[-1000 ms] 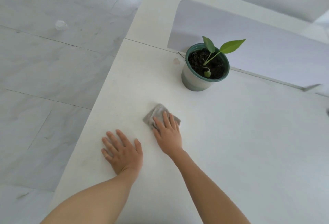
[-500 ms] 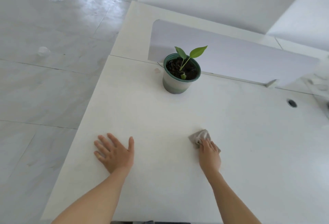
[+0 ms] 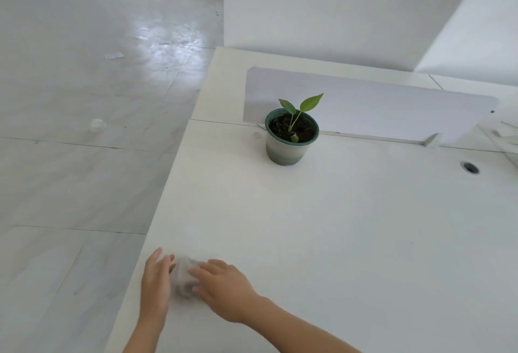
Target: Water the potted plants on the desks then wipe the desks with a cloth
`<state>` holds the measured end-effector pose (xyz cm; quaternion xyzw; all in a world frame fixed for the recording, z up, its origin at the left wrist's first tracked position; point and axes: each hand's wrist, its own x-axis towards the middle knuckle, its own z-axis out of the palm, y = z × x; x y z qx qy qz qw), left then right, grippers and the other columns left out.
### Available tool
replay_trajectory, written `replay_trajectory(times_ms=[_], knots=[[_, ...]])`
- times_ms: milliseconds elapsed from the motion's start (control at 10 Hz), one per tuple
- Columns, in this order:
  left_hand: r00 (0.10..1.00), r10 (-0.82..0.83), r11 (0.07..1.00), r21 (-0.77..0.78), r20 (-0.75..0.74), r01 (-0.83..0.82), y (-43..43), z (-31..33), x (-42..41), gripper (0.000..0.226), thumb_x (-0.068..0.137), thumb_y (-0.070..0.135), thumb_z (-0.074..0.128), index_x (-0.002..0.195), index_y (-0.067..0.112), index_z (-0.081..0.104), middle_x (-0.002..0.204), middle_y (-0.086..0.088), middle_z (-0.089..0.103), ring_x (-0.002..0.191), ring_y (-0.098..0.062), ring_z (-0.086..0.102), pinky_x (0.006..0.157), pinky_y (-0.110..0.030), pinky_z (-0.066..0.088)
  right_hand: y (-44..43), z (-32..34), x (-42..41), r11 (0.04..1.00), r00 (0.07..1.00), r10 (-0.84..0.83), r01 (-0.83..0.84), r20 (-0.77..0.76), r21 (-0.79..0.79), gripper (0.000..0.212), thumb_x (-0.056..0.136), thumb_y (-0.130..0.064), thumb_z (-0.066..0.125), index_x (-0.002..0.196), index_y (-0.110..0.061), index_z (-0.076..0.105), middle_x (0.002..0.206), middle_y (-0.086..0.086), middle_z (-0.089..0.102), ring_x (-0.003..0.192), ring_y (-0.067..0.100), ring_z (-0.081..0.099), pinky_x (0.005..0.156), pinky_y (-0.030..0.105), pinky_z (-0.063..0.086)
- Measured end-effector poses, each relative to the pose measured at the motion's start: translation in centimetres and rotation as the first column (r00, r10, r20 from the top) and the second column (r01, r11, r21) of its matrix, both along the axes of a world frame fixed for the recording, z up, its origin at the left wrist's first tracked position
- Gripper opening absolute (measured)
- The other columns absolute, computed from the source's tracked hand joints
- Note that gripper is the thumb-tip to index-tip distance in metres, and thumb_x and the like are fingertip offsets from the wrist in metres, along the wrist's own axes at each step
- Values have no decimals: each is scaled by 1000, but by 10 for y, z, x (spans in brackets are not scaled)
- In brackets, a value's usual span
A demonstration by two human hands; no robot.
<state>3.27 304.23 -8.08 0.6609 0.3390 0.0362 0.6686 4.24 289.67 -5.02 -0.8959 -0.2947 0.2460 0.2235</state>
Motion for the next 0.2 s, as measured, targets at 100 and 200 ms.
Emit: replay_trajectory(times_ms=[100,200], knots=[[999,-46,995,83,-17,47,1,-12,-10,35,91,7,52,125,0,51,124,-17,55,110,-23,56,97,-30,38,-2,-10,-4,995,995,70,-75,-70,-66,48,96,-36,39,139,-15,38,146,13,40,139,30,27,112,45,26],[978,-209,970,125,-9,208,-1,-26,-14,50,68,39,73,109,12,66,108,-20,65,87,-9,63,78,-14,41,-18,19,7,988,970,-143,152,-196,32,48,96,-37,40,140,-19,37,147,10,39,139,22,26,112,35,24]])
